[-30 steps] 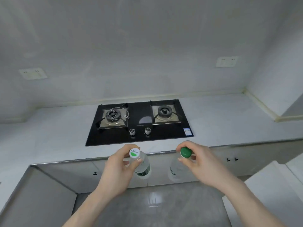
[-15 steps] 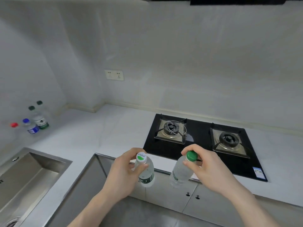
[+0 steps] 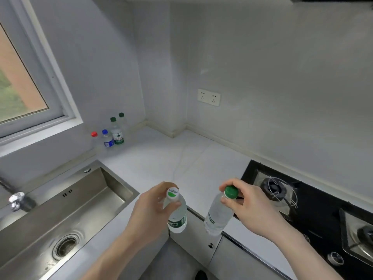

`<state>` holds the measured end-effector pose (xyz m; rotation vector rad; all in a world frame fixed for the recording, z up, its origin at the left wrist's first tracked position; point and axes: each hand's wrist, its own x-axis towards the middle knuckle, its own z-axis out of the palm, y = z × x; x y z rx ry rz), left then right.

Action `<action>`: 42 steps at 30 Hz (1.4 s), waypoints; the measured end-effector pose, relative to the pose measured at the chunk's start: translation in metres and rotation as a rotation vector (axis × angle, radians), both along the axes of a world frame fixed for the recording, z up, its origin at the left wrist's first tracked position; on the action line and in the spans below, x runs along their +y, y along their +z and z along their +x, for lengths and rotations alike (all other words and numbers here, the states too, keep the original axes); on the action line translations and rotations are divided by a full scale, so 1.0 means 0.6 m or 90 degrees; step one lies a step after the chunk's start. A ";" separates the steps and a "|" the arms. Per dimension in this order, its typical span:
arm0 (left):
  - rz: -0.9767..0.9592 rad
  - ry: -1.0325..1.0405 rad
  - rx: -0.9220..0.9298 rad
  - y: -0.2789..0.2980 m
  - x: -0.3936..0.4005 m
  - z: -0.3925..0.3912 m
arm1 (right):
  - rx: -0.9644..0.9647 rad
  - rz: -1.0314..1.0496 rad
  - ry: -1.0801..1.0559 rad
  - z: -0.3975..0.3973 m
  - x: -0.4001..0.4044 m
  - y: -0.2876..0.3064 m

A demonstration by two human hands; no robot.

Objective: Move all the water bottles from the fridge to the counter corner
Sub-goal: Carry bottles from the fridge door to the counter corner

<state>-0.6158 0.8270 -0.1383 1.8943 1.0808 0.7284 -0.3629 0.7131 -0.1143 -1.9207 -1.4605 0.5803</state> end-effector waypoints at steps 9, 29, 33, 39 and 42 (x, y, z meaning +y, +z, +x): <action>0.006 0.112 0.061 -0.004 0.146 0.002 | 0.038 0.008 0.114 0.030 0.214 -0.018; 0.049 0.275 0.183 -0.035 0.455 0.002 | 0.025 -0.001 0.244 0.071 0.613 -0.069; 0.042 0.259 0.203 -0.050 0.517 -0.018 | 0.030 -0.001 0.226 0.054 0.664 -0.077; 0.060 0.236 0.226 -0.073 0.613 -0.046 | 0.018 -0.007 0.192 0.029 0.739 -0.094; 0.075 0.209 0.243 -0.083 0.662 -0.058 | 0.012 -0.001 0.178 0.013 0.777 -0.105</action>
